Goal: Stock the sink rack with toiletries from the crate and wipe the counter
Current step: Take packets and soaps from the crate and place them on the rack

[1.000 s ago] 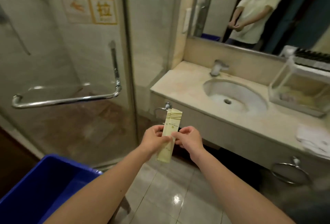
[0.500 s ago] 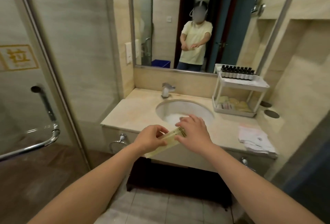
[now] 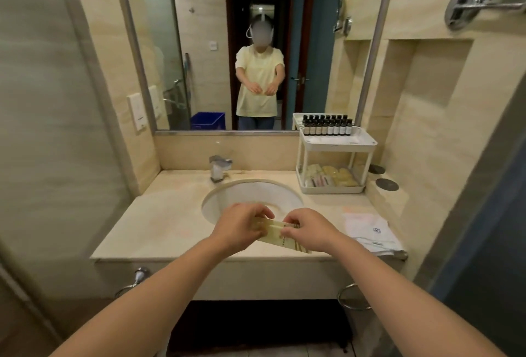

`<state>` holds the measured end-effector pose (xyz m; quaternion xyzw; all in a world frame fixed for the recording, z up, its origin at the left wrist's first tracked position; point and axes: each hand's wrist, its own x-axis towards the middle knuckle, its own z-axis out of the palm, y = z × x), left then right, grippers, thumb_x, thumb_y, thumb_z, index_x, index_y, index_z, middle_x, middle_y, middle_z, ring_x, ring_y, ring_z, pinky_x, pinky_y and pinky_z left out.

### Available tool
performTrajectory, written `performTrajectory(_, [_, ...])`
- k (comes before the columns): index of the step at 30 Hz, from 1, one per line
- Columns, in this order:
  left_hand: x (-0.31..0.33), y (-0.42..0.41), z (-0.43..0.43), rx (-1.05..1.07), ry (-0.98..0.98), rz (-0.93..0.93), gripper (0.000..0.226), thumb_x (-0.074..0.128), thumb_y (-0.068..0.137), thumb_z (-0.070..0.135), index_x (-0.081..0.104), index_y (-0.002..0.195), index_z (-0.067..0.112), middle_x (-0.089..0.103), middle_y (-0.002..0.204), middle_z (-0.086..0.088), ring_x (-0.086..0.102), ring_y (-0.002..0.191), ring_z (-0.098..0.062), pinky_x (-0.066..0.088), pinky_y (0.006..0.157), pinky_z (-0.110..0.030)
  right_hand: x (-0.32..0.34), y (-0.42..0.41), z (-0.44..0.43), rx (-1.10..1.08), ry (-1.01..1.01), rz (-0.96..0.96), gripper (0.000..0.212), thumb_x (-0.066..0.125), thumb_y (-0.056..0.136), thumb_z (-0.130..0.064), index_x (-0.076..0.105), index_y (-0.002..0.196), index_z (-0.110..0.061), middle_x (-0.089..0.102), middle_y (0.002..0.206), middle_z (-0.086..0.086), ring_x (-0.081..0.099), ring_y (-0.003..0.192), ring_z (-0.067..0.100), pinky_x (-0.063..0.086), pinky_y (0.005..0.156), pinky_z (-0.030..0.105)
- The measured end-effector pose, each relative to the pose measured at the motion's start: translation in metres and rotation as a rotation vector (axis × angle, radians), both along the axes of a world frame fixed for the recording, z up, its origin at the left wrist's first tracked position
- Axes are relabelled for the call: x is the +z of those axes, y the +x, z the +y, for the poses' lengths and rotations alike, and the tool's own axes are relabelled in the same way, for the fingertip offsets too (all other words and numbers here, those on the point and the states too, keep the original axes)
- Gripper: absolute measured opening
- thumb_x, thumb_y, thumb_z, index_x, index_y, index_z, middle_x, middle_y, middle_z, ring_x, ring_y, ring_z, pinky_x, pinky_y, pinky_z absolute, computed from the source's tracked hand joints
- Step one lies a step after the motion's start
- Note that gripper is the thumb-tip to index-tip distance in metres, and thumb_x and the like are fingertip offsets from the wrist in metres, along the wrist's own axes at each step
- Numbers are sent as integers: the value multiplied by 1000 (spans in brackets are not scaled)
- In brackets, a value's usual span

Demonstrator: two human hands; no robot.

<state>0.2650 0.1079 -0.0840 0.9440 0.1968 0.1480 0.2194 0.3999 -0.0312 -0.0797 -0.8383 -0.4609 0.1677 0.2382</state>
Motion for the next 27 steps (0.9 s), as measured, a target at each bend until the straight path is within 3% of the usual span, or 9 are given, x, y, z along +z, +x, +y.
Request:
performTrajectory(4, [11, 55, 27, -97, 142, -31, 34, 70, 81, 27, 64, 114, 32, 66, 108, 15, 56, 103, -7, 36, 92, -22, 6, 41, 17, -98, 34, 8, 14, 62, 90, -31, 70, 93, -19, 68, 88, 1, 65, 81, 20, 52, 71, 37])
performTrajectory(8, [24, 110, 59, -148, 115, -67, 34, 71, 81, 33, 63, 113, 33, 65, 107, 14, 52, 99, -6, 37, 102, -30, 26, 89, 35, -169, 54, -13, 11, 64, 90, -32, 71, 90, -24, 69, 84, -4, 67, 77, 20, 54, 63, 35])
performTrajectory(10, [31, 137, 75, -178, 125, -60, 34, 72, 81, 37, 64, 113, 33, 64, 108, 14, 53, 101, -8, 39, 97, -30, 38, 112, 44, -204, 69, -43, 8, 65, 89, -32, 70, 89, -26, 69, 86, -4, 66, 79, 19, 53, 63, 34])
performTrajectory(14, [41, 191, 105, -209, 46, -66, 33, 74, 79, 39, 63, 110, 35, 65, 106, 13, 58, 99, -10, 50, 85, -33, 59, 156, 58, -275, 86, -137, 9, 67, 87, -32, 71, 92, -25, 68, 94, -7, 62, 88, 13, 52, 78, 35])
performTrajectory(27, [59, 324, 135, -286, -40, -137, 21, 75, 80, 28, 66, 99, 29, 60, 97, 13, 57, 93, -9, 51, 82, -35, 79, 283, 90, -336, 67, -288, 2, 64, 89, -34, 63, 91, -34, 64, 100, -14, 57, 95, 10, 47, 79, 32])
